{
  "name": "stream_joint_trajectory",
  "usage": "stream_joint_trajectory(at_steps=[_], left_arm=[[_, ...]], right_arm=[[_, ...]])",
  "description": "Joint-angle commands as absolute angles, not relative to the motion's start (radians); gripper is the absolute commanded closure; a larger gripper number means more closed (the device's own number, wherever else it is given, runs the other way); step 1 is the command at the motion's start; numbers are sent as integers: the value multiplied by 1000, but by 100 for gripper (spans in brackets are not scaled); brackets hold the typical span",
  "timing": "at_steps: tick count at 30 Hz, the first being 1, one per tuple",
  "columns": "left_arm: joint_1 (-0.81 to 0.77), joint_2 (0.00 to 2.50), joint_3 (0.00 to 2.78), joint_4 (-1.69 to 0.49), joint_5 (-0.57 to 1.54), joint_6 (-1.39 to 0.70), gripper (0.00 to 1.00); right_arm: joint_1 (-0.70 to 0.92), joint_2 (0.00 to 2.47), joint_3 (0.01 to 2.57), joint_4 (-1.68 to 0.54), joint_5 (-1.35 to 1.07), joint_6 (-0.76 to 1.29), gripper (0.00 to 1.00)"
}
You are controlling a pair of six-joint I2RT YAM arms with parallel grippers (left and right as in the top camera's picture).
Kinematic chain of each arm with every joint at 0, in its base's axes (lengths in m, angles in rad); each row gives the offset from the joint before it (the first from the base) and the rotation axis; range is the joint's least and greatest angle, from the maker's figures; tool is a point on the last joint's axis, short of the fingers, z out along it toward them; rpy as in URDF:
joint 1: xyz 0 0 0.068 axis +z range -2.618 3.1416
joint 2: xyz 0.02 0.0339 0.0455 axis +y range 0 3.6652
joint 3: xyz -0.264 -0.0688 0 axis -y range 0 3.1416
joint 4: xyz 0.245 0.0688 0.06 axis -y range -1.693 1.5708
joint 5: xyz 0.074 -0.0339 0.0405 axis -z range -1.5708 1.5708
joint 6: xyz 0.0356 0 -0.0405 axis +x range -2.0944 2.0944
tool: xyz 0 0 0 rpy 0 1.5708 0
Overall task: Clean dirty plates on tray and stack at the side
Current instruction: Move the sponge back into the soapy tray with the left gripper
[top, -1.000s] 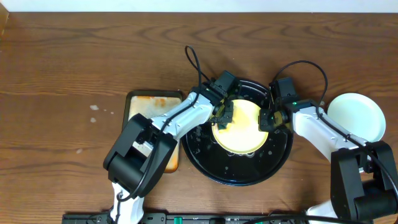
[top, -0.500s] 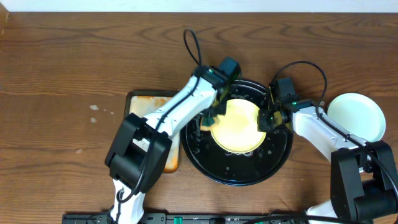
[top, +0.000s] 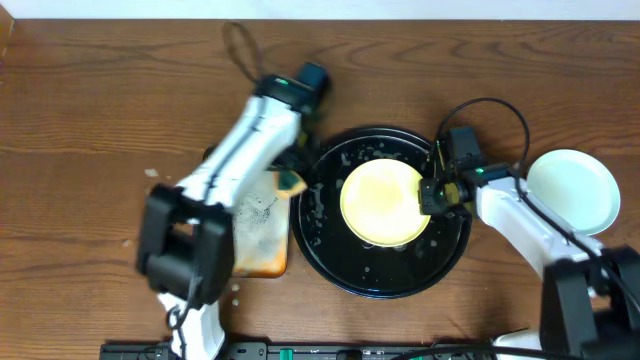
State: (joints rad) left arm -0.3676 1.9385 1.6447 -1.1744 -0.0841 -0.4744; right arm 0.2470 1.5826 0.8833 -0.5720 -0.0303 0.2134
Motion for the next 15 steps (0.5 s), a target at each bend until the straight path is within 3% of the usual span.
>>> stream_joint_trajectory(at_steps=[1, 12, 14, 15], left_arm=[[-277, 1866, 1613, -1189, -46, -442, 89], [-121, 1861, 1357, -1085, 60, -326, 88], [-117, 1861, 1318, -1056, 60, -326, 83], [-114, 1861, 1303, -1041, 60, -326, 71]], right_arm=[[253, 1482, 884, -586, 65, 161, 99], [313, 1375, 884, -625, 96, 133, 99], [314, 1380, 883, -637, 67, 133, 99], [314, 1385, 883, -639, 39, 133, 95]])
